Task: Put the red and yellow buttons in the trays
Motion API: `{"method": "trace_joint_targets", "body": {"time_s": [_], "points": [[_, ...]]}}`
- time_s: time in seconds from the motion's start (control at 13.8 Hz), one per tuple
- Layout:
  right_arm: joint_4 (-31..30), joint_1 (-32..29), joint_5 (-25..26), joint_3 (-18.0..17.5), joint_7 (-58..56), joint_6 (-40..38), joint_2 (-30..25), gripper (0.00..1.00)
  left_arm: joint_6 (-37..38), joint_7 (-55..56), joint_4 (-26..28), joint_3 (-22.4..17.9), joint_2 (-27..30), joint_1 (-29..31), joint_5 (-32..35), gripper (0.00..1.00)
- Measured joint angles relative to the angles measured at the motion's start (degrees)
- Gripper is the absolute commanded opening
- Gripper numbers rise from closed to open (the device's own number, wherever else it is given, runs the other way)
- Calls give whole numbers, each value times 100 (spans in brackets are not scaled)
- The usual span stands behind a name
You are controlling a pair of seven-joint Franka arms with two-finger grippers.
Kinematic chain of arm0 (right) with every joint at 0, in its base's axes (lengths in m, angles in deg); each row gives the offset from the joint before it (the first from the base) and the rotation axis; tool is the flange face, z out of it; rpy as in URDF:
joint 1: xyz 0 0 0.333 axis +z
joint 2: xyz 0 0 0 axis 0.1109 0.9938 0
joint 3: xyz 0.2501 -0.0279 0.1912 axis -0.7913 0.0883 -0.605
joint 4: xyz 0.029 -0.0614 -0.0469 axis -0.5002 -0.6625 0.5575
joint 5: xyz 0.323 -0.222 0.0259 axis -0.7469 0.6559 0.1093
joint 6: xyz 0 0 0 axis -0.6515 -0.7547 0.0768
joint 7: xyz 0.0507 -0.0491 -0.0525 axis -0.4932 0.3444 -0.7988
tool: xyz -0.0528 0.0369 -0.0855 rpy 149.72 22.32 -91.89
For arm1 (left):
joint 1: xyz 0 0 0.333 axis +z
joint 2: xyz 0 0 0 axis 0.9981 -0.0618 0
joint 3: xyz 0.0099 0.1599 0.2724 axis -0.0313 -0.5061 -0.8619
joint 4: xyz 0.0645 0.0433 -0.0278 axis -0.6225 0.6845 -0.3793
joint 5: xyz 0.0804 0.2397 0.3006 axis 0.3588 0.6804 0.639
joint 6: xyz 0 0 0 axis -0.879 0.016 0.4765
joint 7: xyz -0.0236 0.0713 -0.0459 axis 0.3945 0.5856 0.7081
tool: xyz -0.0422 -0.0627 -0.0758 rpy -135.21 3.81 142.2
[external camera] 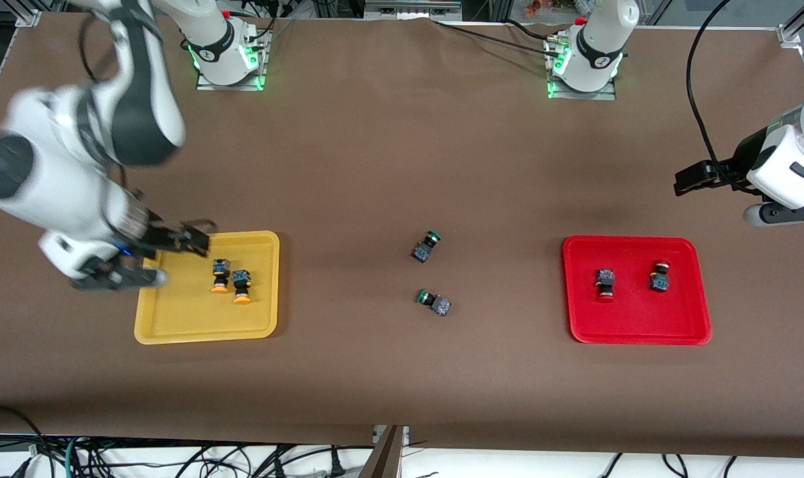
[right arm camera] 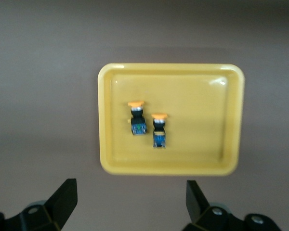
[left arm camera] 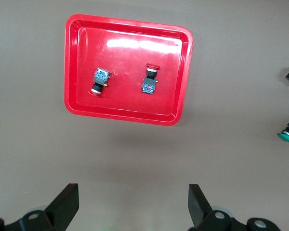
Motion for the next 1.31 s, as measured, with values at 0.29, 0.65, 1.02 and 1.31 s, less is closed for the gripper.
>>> {"method": "trace_joint_targets", "body": {"time_s": [0.29, 0.65, 1.02, 1.31], "points": [[-423, -46, 144, 68, -170, -488, -934, 100, 0, 0, -1, 0, -10, 1, 0, 100], [-516, -1102, 397, -1036, -175, -544, -975, 100, 0, 0, -1, 0, -14, 1, 0, 100], [-803, -2476, 887, -2484, -183, -511, -1304, 100, -1, 0, -1, 0, -14, 1, 0, 100], [-937, -2603, 1085, -2691, -183, -453, -1505, 100, -1, 0, -2, 0, -15, 3, 0, 100]]}}
